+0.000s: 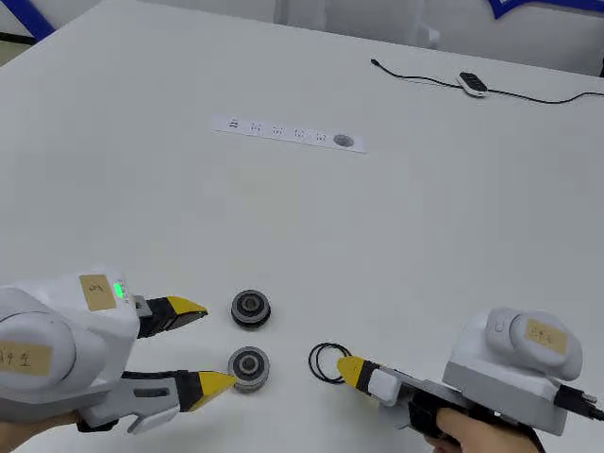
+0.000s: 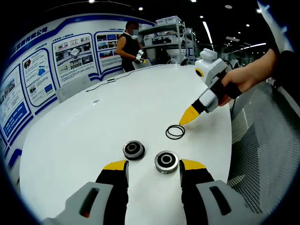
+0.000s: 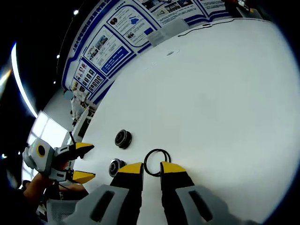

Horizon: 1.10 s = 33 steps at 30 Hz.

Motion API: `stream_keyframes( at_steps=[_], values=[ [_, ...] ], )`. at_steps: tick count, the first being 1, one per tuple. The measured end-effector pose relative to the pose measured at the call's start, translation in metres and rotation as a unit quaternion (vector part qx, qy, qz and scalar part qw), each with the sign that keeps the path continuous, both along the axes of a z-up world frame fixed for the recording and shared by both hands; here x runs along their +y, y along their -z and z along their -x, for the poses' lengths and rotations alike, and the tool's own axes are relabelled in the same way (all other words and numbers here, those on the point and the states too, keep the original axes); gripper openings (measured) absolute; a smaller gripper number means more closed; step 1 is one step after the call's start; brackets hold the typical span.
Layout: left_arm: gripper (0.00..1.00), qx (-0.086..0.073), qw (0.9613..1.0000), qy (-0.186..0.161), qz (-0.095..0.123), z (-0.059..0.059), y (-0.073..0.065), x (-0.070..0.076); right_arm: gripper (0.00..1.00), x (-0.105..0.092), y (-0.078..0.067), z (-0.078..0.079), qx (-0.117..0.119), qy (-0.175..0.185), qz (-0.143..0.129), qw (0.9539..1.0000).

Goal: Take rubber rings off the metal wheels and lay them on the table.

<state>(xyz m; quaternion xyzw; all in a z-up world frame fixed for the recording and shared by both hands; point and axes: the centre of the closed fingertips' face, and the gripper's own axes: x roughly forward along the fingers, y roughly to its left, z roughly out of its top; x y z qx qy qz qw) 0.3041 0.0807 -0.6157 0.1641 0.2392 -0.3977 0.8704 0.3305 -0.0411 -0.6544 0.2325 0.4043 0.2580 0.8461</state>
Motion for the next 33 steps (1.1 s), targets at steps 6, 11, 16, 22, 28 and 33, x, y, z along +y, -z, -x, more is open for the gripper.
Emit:
stream_keyframes(
  at_steps=[6,11,16,22,28,33],
  values=[
    [0.44,-0.008,0.9998,0.005,-0.015,-0.016,-0.005,0.006,0.23,0.016,-0.021,-0.014,-0.048,-0.020,-0.032,0.9981],
    [0.42,-0.013,0.9996,0.007,-0.025,-0.034,-0.006,0.009,0.35,0.037,-0.036,-0.019,-0.063,-0.053,-0.078,0.9935],
    [0.41,-0.011,0.9992,0.015,-0.034,-0.044,-0.002,0.003,0.41,0.048,-0.040,-0.018,-0.069,-0.080,-0.096,0.9898],
    [0.36,-0.003,0.9984,0.023,-0.052,-0.056,0.015,-0.001,0.42,0.051,-0.034,-0.020,-0.062,-0.091,-0.099,0.9890],
    [0.30,0.008,0.9990,0.021,-0.039,-0.069,0.022,-0.005,0.42,0.052,-0.030,-0.025,-0.063,-0.097,-0.097,0.9885],
    [0.28,0.015,0.9987,0.029,-0.038,-0.074,0.026,-0.010,0.42,0.056,-0.031,-0.029,-0.061,-0.097,-0.105,0.9879]
  ],
)
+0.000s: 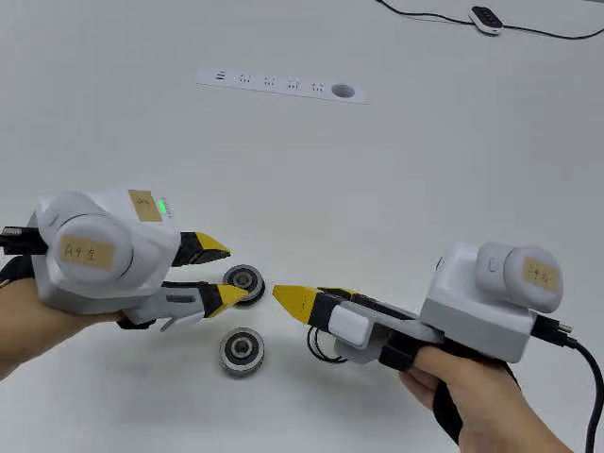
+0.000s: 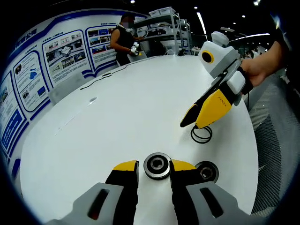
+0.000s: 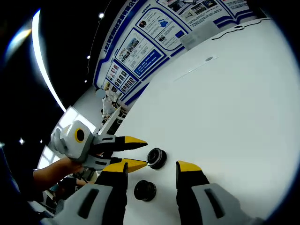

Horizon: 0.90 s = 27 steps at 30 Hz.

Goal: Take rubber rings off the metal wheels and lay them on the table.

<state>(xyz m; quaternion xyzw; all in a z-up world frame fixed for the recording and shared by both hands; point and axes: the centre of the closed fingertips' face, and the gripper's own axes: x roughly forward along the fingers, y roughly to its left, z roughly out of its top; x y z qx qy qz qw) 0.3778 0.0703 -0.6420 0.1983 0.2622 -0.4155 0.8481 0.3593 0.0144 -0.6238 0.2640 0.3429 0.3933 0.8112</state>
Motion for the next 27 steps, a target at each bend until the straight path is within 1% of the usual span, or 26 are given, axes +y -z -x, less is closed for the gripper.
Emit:
stream_keyframes(
  at_steps=[4,9,13,15,18,22,27],
  values=[
    [0.22,0.006,1.0000,0.005,0.001,-0.001,0.004,-0.003,0.42,0.005,0.001,-0.004,0.003,-0.001,-0.006,1.0000],
    [0.20,0.013,0.9999,0.010,-0.002,0.000,0.007,-0.005,0.42,0.011,0.002,-0.007,0.007,-0.004,-0.011,0.9999],
    [0.17,0.016,0.9998,0.012,0.002,0.001,0.007,-0.006,0.42,0.014,0.002,-0.009,0.009,-0.005,-0.016,0.9998],
    [0.17,0.022,0.9997,0.013,0.004,0.003,0.007,-0.006,0.42,0.016,0.002,-0.010,0.011,-0.006,-0.020,0.9997],
    [0.15,0.026,0.9995,0.017,0.006,0.005,0.008,-0.007,0.42,0.019,0.002,-0.011,0.013,-0.008,-0.024,0.9996],
    [0.14,0.026,0.9995,0.018,0.007,0.005,0.008,-0.007,0.43,0.024,0.003,-0.009,0.016,-0.015,-0.028,0.9994],
    [0.13,0.027,0.9993,0.026,0.003,0.005,0.008,-0.006,0.48,0.036,0.002,-0.006,0.019,-0.030,-0.035,0.9988]
  ],
)
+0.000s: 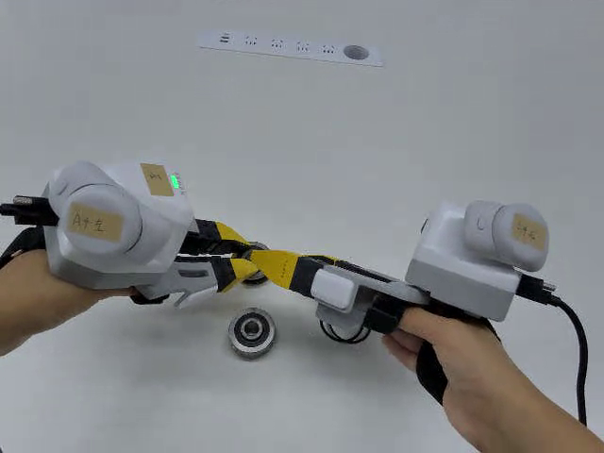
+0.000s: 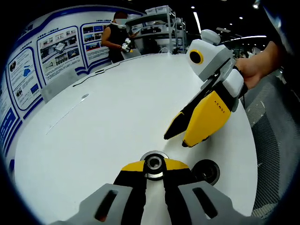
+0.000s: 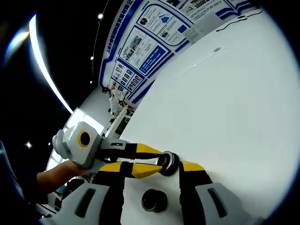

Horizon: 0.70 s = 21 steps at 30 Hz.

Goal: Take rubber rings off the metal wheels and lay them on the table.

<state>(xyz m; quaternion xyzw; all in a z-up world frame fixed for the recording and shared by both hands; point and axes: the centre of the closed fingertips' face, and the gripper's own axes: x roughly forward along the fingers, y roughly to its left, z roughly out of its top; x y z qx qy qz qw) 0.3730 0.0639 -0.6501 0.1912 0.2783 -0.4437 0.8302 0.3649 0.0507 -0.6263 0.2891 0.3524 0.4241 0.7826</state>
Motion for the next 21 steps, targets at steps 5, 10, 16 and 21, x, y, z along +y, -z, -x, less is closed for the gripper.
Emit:
stream_keyframes(
  at_steps=[5,10,16,21],
  values=[
    [0.13,-0.001,1.0000,0.001,0.002,0.000,0.000,0.001,0.55,0.010,0.003,0.000,0.008,-0.009,-0.001,0.9999],
    [0.13,-0.001,1.0000,-0.001,0.007,0.000,0.001,0.001,0.60,0.016,0.005,-0.004,0.017,-0.009,-0.003,0.9998],
    [0.13,-0.001,1.0000,0.000,0.009,0.000,0.001,0.000,0.60,0.020,0.008,-0.003,0.020,-0.016,0.001,0.9997],
    [0.13,-0.001,1.0000,-0.001,0.010,0.000,0.001,0.000,0.60,0.022,0.007,-0.001,0.022,-0.020,-0.002,0.9996]
  ],
)
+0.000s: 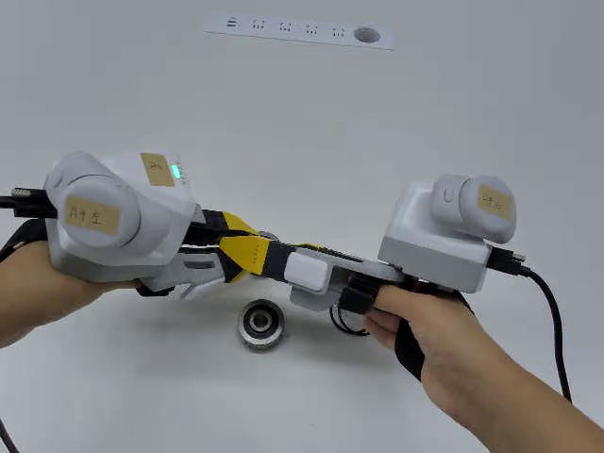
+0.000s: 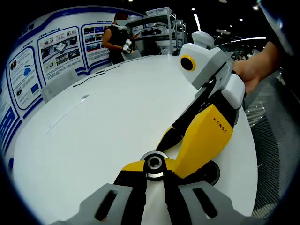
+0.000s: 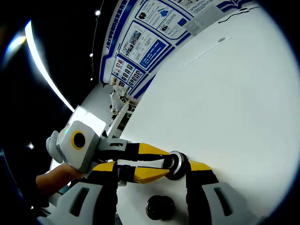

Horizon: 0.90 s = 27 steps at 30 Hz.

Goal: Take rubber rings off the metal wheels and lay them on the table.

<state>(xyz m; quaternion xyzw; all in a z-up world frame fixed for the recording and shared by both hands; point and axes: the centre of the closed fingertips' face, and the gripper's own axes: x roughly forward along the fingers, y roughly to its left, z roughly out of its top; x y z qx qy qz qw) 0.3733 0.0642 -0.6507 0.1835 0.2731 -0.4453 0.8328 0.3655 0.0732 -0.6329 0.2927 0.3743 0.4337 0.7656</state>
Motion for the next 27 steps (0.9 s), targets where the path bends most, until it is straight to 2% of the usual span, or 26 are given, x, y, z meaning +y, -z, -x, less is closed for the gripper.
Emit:
stream_keyframes(
  at_steps=[4,5,6,12,27],
  values=[
    [0.13,0.000,1.0000,0.001,-0.001,-0.0001,0.0001,-0.0002,0.60,-0.0004,-0.0002,0.0011,0.003,-0.001,0.000,1.0000],
    [0.13,0.000,1.0000,0.001,-0.001,-0.0001,0.0002,-0.0002,0.59,-0.0005,0.0014,0.0032,0.010,-0.003,0.002,0.9999],
    [0.13,0.000,1.0000,0.001,-0.001,-0.0002,0.0001,-0.0002,0.58,-0.0013,0.0030,0.0017,0.007,-0.003,0.009,0.9999],
    [0.13,0.001,1.0000,0.001,-0.001,-0.0003,0.0002,-0.0004,0.59,-0.0012,0.0009,0.0037,0.015,-0.007,0.003,0.9999],
    [0.13,0.000,1.0000,0.002,-0.002,-0.0008,0.0005,-0.0006,0.48,-0.0082,0.0023,-0.0003,0.017,0.004,0.003,0.9998]
  ],
)
